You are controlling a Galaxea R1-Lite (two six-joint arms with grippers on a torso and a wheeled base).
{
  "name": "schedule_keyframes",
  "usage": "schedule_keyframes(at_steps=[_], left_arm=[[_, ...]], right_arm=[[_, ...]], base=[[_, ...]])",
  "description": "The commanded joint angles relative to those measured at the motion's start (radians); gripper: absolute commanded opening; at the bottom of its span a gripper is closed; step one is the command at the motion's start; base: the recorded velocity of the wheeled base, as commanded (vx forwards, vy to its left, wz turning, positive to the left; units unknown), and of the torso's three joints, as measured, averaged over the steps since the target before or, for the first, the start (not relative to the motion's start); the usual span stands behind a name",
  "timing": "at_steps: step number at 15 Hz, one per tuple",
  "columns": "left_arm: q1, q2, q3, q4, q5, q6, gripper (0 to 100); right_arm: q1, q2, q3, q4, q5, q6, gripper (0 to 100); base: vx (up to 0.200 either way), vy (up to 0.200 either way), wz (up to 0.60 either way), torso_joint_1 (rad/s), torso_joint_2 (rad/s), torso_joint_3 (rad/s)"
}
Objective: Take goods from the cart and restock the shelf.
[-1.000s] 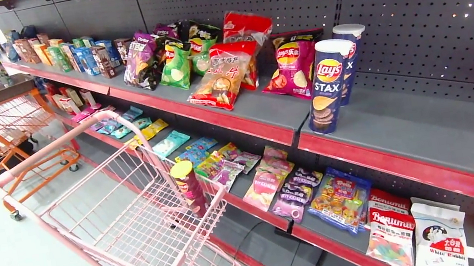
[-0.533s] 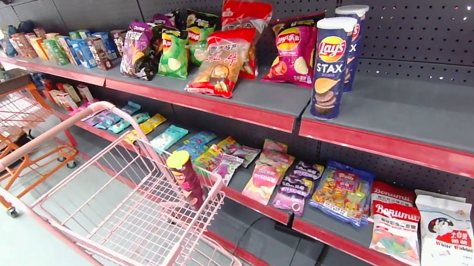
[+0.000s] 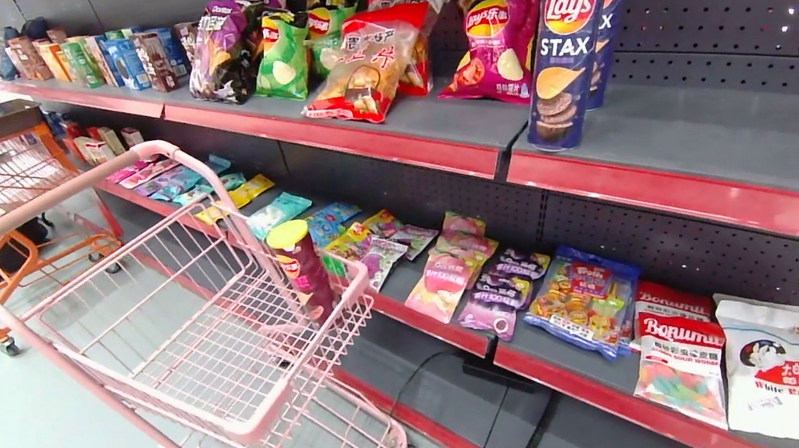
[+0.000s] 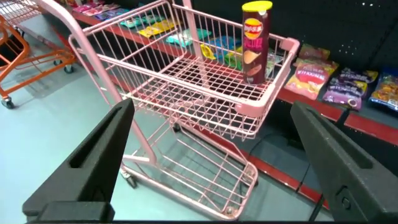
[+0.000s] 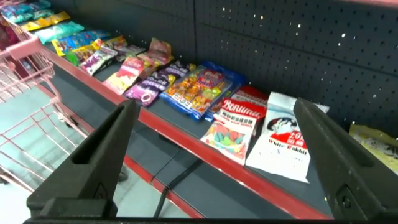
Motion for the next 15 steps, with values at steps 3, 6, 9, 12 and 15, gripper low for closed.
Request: schedule_keyframes(at_steps=[3,6,9,12,15], left_arm=[[0.0,0.001,0.0,0.0,-0.003,0.0,100],[0.0,0.001,-0.002,-0.003,-0.014,-0.04,100],[-0.044,0.237,-0.281,-0.032,-0.02,-0.132,100],[-0.043,0.637,-0.643,-0.042,-0.014,-0.195,100],[-0.043,0.996,-0.739,-0.17,-0.026,-0.17,100]], right_arm=[[0.0,0.0,0.0,0.0,0.0,-0.001,100],[0.0,0.0,0.0,0.0,0.0,0.001,100],[0.0,0.0,0.0,0.0,0.0,-0.001,100],[0.0,0.0,0.0,0.0,0.0,-0.002,100],[0.0,0.0,0.0,0.0,-0.002,-0.001,100]], base=[[0.0,0.0,0.0,-0.15,0.52,0.367],[0.0,0.0,0.0,-0.126,0.49,0.367],[0.0,0.0,0.0,-0.085,0.4,0.307],[0.0,0.0,0.0,-0.017,0.1,0.076],[0.0,0.0,0.0,0.0,0.0,0.0]])
